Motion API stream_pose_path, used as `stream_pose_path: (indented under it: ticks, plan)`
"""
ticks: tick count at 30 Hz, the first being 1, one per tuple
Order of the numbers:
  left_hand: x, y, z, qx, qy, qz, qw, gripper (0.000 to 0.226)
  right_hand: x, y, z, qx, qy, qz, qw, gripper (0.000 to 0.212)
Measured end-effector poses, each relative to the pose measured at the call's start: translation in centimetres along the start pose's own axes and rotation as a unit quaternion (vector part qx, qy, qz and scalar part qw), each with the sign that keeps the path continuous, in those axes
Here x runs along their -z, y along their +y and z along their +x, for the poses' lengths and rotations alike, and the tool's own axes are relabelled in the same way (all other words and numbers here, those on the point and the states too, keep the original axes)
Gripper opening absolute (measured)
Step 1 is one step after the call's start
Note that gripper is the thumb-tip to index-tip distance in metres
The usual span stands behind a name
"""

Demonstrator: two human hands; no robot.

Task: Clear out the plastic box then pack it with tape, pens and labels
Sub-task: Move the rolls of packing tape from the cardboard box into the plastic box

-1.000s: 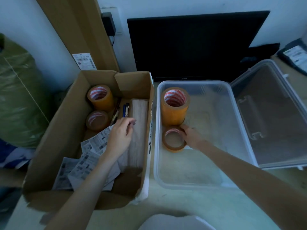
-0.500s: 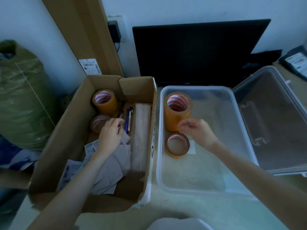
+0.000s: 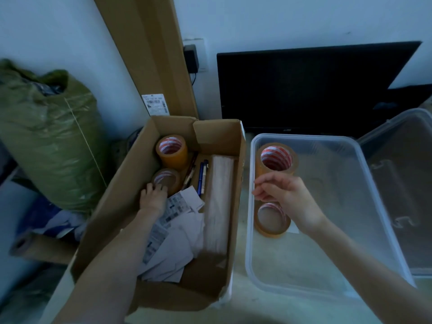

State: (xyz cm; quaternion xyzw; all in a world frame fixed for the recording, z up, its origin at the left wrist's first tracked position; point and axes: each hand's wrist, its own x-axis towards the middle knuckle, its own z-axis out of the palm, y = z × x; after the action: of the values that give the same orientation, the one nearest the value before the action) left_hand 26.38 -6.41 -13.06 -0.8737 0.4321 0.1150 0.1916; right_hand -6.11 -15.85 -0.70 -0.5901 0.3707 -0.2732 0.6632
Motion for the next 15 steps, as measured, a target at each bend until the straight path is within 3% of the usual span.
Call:
stream_pose_path:
  ticks: [5,11,15]
  plan:
    - [-0.1,-0.6,0.1,-0.068,0.120,0.023,0.990,0.040,-0.1,-0.3,0.4,-0.008,-0.002,-0.015,1.000,0.020]
    - [2.7,0.2,-3.5,-0.098,0.244,-0.167,0.950,0.044,-0.6,-0.8,0.6,-0.013,-0.023,-0.018,0.999,0.017]
    - [5.7,0.9,-7.9,-0.171,0.329,-0.176,0.912,0.045,-1.3,-1.1,0.7,-0.024,-0.017,0.021,0.999,0.013]
